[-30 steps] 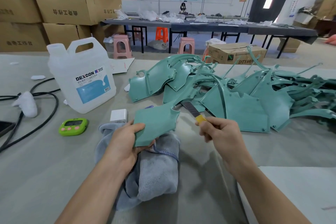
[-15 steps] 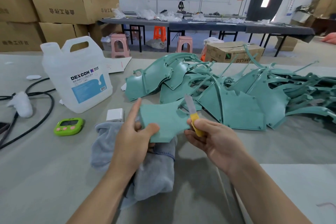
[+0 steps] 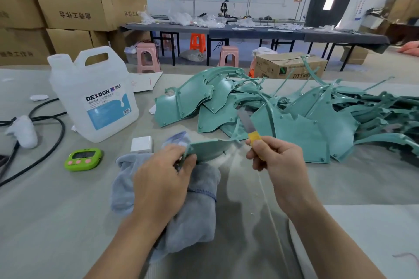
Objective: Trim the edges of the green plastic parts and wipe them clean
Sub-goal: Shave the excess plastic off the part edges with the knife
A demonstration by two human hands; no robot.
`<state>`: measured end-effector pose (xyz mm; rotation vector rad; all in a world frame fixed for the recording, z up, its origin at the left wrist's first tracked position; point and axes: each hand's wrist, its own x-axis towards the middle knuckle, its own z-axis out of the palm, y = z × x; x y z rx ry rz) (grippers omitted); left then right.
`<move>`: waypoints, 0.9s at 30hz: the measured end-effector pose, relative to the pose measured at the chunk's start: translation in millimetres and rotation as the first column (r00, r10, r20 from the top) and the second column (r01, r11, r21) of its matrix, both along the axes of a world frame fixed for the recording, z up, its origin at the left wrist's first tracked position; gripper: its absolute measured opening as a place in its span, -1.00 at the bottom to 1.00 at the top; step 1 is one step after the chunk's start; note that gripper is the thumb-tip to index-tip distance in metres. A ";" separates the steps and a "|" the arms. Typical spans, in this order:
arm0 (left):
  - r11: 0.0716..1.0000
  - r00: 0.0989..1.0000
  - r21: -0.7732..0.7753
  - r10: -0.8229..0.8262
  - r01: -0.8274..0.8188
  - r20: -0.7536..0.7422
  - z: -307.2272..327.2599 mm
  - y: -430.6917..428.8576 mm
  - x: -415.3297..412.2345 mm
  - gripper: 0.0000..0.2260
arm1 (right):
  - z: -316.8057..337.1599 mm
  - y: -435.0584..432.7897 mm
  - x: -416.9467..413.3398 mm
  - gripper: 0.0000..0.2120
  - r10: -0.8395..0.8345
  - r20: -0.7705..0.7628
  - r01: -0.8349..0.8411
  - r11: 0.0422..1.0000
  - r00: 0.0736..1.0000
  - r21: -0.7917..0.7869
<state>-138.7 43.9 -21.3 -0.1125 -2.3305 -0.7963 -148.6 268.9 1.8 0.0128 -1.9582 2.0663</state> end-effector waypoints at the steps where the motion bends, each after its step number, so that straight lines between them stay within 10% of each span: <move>1: 0.999 0.999 -0.009 0.035 -0.034 0.021 -2.4 0.2 0.5 -0.71 | -0.2 -3.6 1.5 -0.80 -0.019 -0.057 0.024 0.996 0.998 0.090; 8: 0.996 0.994 0.060 0.063 -0.069 0.091 -2.7 2.1 -1.0 -0.66 | -1.7 -26.0 17.0 -0.66 0.089 -0.199 0.031 0.847 0.976 0.530; 12: 0.991 0.989 0.118 0.049 -0.065 0.138 -1.5 2.4 -1.0 -0.62 | -4.0 -24.6 14.3 -0.72 -0.267 -0.244 0.362 0.669 0.932 0.650; 18: 0.982 0.986 0.180 0.024 -0.055 0.167 -4.7 -0.6 -6.2 -0.64 | -3.7 -30.8 21.1 -0.69 0.001 -0.296 0.189 0.768 0.955 0.613; 23: 0.979 0.986 0.200 0.010 -0.043 0.164 -5.9 -2.6 -8.6 -0.64 | -4.8 -19.4 9.6 -0.62 -0.348 -0.199 0.395 0.695 0.916 0.601; 27: 0.986 0.985 0.159 0.013 -0.041 0.173 -5.4 -2.0 -10.2 -0.62 | -1.6 -22.2 20.6 -0.70 -0.184 -0.289 0.312 0.809 0.940 0.499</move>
